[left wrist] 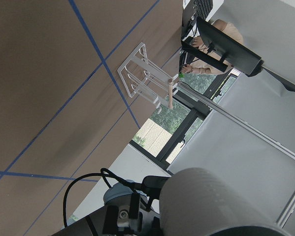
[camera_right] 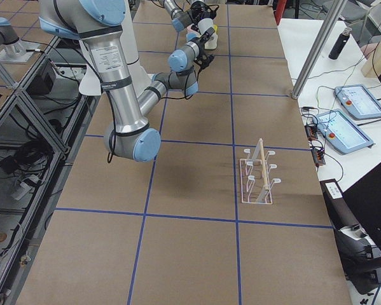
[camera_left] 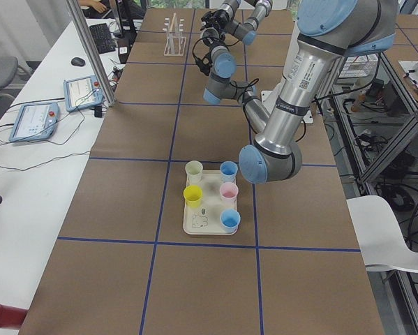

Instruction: Transfer IKEA cup to right arm and place on rack

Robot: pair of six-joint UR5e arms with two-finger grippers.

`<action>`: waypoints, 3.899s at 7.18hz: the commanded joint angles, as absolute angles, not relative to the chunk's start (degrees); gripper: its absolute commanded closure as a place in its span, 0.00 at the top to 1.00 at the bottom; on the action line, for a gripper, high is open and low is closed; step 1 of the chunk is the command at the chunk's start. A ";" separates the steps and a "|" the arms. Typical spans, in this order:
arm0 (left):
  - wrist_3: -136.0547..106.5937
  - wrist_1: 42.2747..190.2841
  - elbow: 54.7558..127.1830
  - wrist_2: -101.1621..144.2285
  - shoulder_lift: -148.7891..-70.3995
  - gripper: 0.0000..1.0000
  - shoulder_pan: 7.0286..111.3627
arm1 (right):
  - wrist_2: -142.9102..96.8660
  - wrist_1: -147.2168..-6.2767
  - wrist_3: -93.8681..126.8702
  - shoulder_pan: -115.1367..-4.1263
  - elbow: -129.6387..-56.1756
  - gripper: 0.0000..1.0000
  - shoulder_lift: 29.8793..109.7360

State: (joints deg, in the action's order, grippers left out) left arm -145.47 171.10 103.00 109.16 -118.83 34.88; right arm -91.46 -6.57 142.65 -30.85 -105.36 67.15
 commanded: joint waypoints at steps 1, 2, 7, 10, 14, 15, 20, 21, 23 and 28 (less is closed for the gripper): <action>-145.46 171.04 103.10 109.16 -118.83 0.00 34.37 | -91.49 -6.50 142.65 -30.85 -105.38 0.87 67.15; -145.46 170.95 103.01 109.16 -119.18 0.00 34.37 | -91.49 -6.42 142.56 -30.85 -105.38 0.72 67.15; -144.67 170.16 103.10 110.03 -117.79 1.00 37.42 | -91.58 -7.11 138.90 -33.90 -105.73 0.00 67.93; -127.27 167.10 100.64 119.78 -109.12 1.00 46.99 | -92.37 -11.15 110.85 -41.54 -105.47 0.00 78.19; -92.91 160.61 89.24 126.73 -103.10 1.00 57.11 | -98.79 -27.49 78.02 -57.45 -103.36 0.00 84.26; -82.89 156.05 88.69 126.83 -101.18 1.00 60.96 | -99.22 -27.51 70.56 -60.09 -103.71 0.00 88.29; -67.50 151.44 89.30 126.74 -95.28 1.00 65.74 | -96.69 -27.51 55.81 -62.14 -100.13 0.00 94.32; -67.41 151.44 89.30 126.74 -95.10 1.00 65.83 | -96.07 -27.51 55.81 -61.96 -99.15 0.00 93.70; -67.32 151.44 89.38 126.74 -94.75 1.00 65.92 | -95.72 -27.51 54.59 -61.35 -97.74 0.00 93.43; -57.24 150.56 95.44 127.18 -81.24 1.00 65.83 | -93.70 -27.42 54.40 -59.59 -94.23 0.32 91.06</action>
State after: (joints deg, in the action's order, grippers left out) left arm -60.47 151.11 94.30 127.13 -85.28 65.97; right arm -94.72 -27.45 54.44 -59.80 -95.44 91.98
